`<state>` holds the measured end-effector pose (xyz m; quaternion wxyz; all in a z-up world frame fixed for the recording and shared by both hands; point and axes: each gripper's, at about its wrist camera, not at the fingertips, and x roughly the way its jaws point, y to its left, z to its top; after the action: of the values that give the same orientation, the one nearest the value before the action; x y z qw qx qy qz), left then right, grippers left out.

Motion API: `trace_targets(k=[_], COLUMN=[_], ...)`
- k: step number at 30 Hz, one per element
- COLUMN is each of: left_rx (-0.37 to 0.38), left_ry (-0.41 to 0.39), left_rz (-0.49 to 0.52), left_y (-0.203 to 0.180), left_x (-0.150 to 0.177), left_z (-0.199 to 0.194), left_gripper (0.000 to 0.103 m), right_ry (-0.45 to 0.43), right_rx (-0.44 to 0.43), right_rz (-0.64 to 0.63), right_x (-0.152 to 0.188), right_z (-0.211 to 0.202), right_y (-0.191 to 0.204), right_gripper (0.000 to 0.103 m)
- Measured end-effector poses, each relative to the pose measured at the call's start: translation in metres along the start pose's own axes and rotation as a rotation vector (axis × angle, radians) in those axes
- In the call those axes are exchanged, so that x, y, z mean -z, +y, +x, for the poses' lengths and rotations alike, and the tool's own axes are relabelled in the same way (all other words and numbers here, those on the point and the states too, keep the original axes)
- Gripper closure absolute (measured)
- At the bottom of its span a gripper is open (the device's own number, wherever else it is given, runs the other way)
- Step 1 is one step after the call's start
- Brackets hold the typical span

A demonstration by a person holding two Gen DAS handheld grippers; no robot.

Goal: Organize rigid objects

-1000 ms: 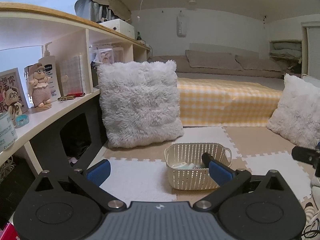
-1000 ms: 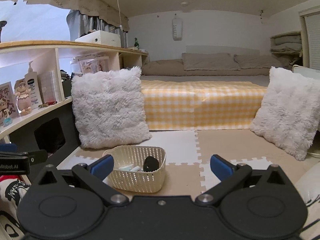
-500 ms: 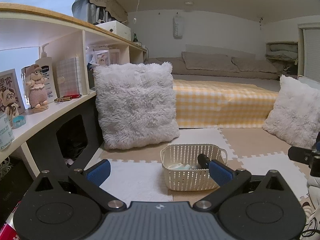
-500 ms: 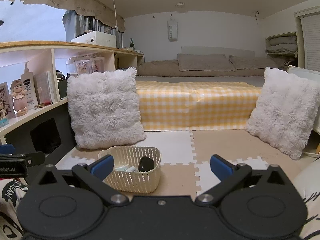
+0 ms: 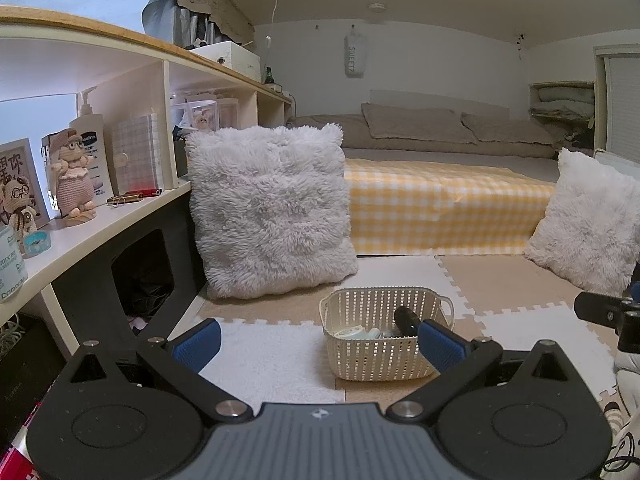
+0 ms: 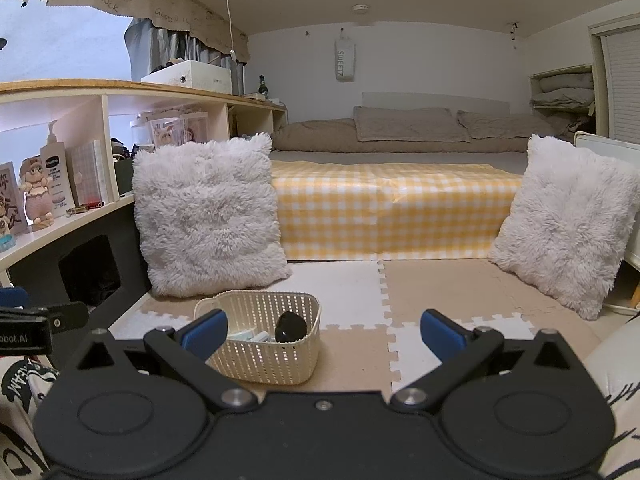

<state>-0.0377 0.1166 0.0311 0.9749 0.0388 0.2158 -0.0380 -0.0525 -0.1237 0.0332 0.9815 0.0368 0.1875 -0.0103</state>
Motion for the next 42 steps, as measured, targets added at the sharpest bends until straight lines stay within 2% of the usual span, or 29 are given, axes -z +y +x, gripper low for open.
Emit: trace_targets(k=[42], left_rx=[0.01], left_ry=[0.005], left_rz=[0.002], left_y=[-0.0035], left_x=[0.0025], left_z=[-0.0009], left_gripper=[0.0], right_ry=[0.01], right_rx=[-0.001], right_rz=[-0.009], right_x=[0.0054], right_z=[0.0018], right_y=[-0.0047], right_gripper=[0.0])
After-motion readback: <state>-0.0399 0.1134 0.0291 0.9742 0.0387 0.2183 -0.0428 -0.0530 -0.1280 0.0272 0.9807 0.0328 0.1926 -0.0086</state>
